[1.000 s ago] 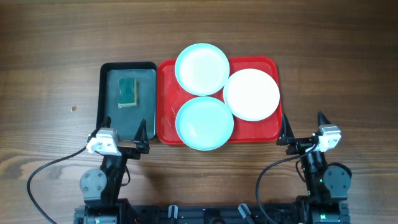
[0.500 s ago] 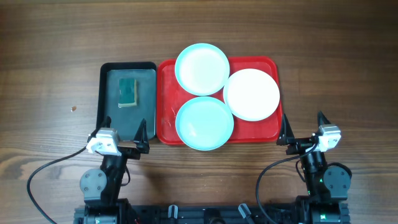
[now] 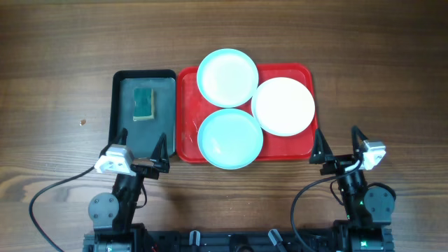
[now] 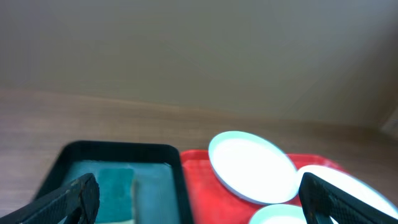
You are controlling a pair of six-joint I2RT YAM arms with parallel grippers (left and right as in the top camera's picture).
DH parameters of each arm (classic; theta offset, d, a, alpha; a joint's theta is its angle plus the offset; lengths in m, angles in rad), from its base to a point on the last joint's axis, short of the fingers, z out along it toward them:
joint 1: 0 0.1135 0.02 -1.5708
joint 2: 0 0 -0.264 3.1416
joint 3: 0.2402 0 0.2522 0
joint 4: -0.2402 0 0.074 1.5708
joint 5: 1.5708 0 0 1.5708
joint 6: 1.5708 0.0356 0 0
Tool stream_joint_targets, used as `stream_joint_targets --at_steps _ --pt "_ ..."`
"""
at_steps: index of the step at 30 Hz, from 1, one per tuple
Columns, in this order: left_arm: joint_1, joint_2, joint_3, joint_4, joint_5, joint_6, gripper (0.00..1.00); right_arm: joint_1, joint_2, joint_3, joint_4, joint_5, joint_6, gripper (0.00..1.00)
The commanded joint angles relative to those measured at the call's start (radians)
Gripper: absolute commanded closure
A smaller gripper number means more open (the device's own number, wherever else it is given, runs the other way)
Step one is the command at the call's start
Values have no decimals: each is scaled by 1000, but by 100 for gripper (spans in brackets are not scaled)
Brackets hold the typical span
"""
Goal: Clean dirty plates on tray and stack at the side
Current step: 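Raise both arms from rest toward the trays, then move left gripper over the sponge and right gripper to the plates' edge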
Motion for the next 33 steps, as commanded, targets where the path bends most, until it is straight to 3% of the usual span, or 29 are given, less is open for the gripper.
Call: stream_joint_targets --at_steps 1,5,7,10,13,16,20,21,23,24,25,26,28,33 --pt "-3 0 111 -29 31 -162 0 6 29 97 7 -42 21 0" --pt "-3 103 320 -162 31 -162 0 6 179 300 -31 -77 24 0" --pt "-4 240 471 -253 31 -161 0 6 339 451 -76 -114 23 0" --pt "-4 497 718 -437 32 -161 0 6 585 693 -258 -164 8 0" --pt "-4 754 921 -624 48 -157 0 6 849 971 -574 -225 -70 0" --pt "-4 958 1004 -713 146 -158 0 6 1088 1201 -842 -228 -82 0" --pt "-3 1112 1004 -712 210 -158 0 6 1233 1239 -908 -371 -48 1" --pt "-4 1127 1004 -713 210 -158 0 6 1251 1239 -911 -374 -52 7" --pt "-3 1140 1004 -712 209 -158 20 6 1280 1239 -916 -359 -89 28" --pt "-4 1140 1003 -713 206 -157 37 10 1289 1239 -923 -346 -89 39" --pt "-4 1140 1003 -713 202 -157 48 29 1303 1238 -927 -315 -89 46" --pt "-4 1140 1003 -718 157 -158 72 67 1319 1238 -927 -260 -88 51" --pt "-4 1140 1003 -752 47 -158 75 165 1353 1238 -926 -146 -69 51" --pt "-4 1140 1003 -882 -99 -158 71 409 1521 1236 -961 42 -9 42"
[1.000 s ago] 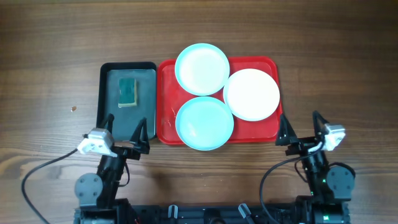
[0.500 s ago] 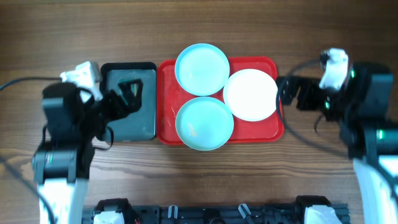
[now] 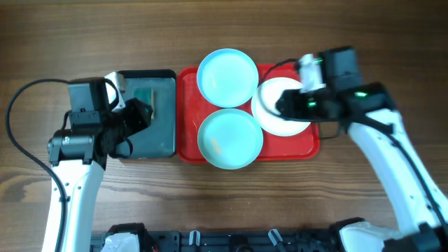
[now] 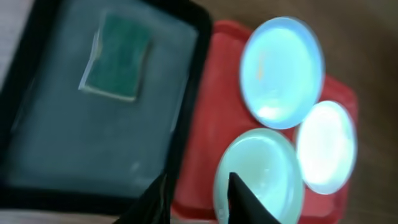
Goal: Clean dirty plates on tray and stack at the side
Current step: 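Move left gripper over the sponge and right gripper to the plates' edge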
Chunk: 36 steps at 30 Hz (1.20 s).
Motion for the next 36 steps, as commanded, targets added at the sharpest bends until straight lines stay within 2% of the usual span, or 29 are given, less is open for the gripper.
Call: stream_joint_targets --at_steps 1,4,6,8,11,12,15,18,21,23,24,25,26,31,32,35,36 --pt "-4 2 15 -45 -117 2 71 103 104 15 -32 115 45 42" --pt "-4 2 14 -58 -130 3 69 141 198 13 -40 116 59 35" --pt "-4 2 10 -59 -133 3 69 141 243 13 -36 116 68 36" --pt "-4 16 8 -61 -184 3 68 141 274 13 -9 115 71 42" --pt "-4 63 8 -53 -219 3 66 141 277 7 9 103 71 66" --pt "-4 82 8 -50 -219 3 67 141 281 7 9 104 71 68" --pt "-4 144 8 -46 -218 2 65 141 283 7 12 104 69 67" --pt "-4 182 8 -56 -217 -58 65 141 283 7 13 91 70 61" --pt "-5 196 8 -51 -215 -57 64 141 283 7 34 73 67 59" --pt "-5 196 8 -51 -216 -56 64 141 283 7 45 74 65 37" --pt "-5 195 8 -50 -216 -56 64 141 283 7 53 73 35 21" --pt "-5 196 8 -48 -216 -56 64 140 283 7 59 73 2 14" --pt "-5 196 8 -44 -216 -56 64 138 283 7 64 72 -8 0" --pt "-5 196 8 -40 -215 -57 63 138 283 7 109 73 -9 0" --pt "-5 196 8 -40 -215 -57 63 138 283 7 111 73 -9 3" --pt "-5 196 8 -40 -215 -56 62 138 283 7 95 73 -8 43" --pt "-5 196 8 -40 -215 -56 61 138 283 7 77 73 -8 45"
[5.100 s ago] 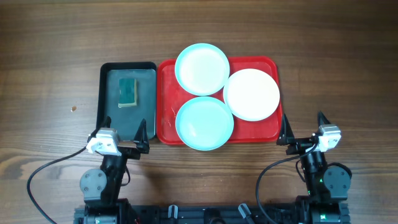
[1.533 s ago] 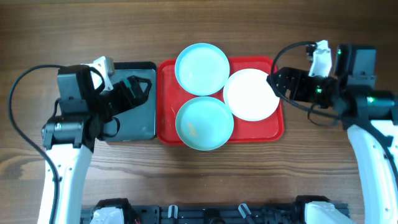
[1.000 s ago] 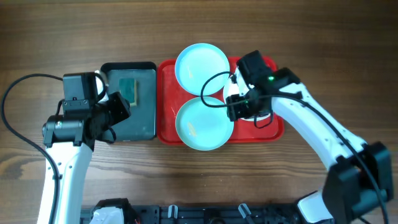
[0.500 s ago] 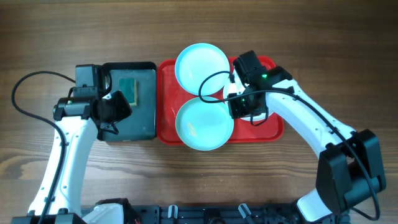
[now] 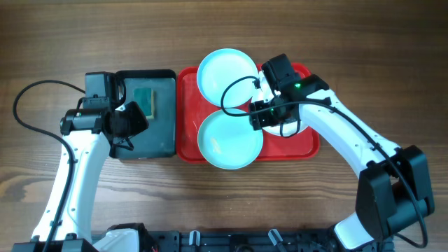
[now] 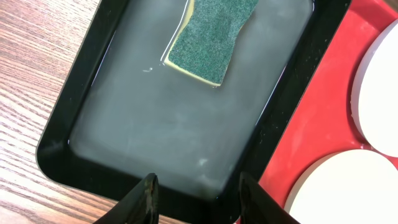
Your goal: Clean dirty plates on tray and stack at the side
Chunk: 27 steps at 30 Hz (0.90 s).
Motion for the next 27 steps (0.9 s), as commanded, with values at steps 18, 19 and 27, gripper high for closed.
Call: stream_joint_targets --at_steps 18,19,27 --pt "-5 5 8 20 -11 2 55 2 12 -143 56 18 92 62" --pt "-5 5 8 20 -11 2 55 2 12 -143 59 18 100 64" --pt "-5 5 8 24 -11 2 54 3 12 -224 172 17 130 74"
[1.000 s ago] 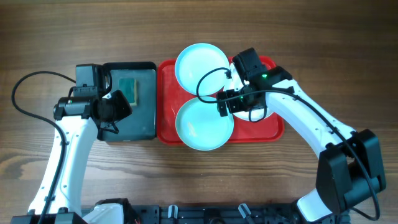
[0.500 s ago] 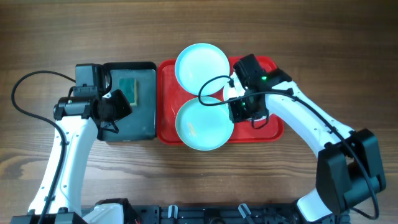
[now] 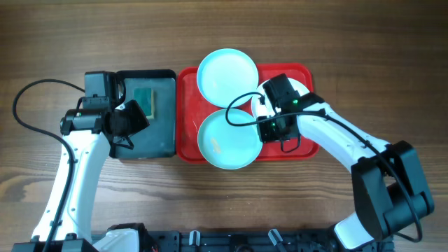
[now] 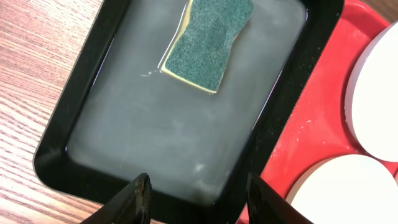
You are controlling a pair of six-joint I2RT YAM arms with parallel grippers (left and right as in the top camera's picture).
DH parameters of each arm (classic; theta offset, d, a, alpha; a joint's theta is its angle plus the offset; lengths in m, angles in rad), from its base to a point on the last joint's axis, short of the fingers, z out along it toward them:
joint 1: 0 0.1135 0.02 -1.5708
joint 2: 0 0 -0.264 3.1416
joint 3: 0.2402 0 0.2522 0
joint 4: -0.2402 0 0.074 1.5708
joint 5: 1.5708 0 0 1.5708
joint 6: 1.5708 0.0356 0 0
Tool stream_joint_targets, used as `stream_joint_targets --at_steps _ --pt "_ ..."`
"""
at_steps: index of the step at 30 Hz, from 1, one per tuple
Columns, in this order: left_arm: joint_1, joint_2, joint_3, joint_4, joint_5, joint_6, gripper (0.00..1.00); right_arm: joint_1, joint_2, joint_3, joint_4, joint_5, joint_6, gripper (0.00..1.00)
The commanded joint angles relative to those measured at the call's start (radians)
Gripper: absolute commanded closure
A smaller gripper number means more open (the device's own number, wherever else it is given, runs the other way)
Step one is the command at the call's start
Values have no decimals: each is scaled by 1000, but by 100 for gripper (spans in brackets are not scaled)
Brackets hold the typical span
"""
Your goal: Clean dirty plates on tray and stack at the side
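Three plates lie on the red tray: a far light-blue plate, a near light-blue plate with a small stain, and a white plate mostly hidden under my right arm. My right gripper is at the near plate's right rim; whether it grips is hidden. In the black water tray lies a green sponge. Over the tray's near edge hangs my left gripper, open and holding nothing, short of the sponge.
The black tray and the red tray stand side by side, touching, mid-table. Bare wooden table lies on all sides of them. My right arm crosses the red tray's right half.
My right gripper has shifted slightly toward the near side, from between the plates to the near plate's right rim. The left gripper stays over the black tray, its fingers slightly wider apart.
Both arms were folded at the table's front edge. Then the left gripper was over the black tray and the right over the white plate. The right then sat between the plates and is now at the near plate's rim; the plates have not moved.
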Motion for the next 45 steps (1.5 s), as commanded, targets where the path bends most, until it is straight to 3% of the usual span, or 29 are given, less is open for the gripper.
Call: stream_joint_targets --at_steps 1,7,10,12,17,22,23,25,26,27,29,30,37,45 --pt "-5 5 8 3 -11 5 54 3 8 -14 30 18 26 79" --pt "-5 5 8 3 -11 5 54 2 7 -10 32 18 70 96" --pt "-5 5 8 3 -26 8 55 2 5 -10 15 14 102 96" --pt "-5 7 8 11 -26 70 54 2 2 -10 11 2 146 96" --pt "-5 38 8 14 -25 110 52 3 2 -10 6 -168 286 96" --pt "-5 40 8 15 -25 111 51 0 -19 21 -51 -122 213 77" --pt "-5 40 8 15 -25 111 50 0 -23 49 -63 -117 156 69" --pt "-5 40 8 15 -25 111 50 0 -23 93 -60 -83 52 36" --pt "-5 40 8 15 -25 111 50 0 -23 95 -42 -47 32 35" --pt "-5 40 8 15 -25 110 50 0 -23 95 -31 -31 13 38" --pt "-5 40 8 14 -25 110 50 4 -23 84 -10 -32 11 62" --pt "-5 40 8 14 -25 110 49 8 -22 83 -10 -31 10 64" --pt "-5 40 8 13 -25 110 50 42 -5 77 -18 16 15 76" --pt "-5 40 8 13 -25 110 49 43 -3 60 -9 74 14 80"
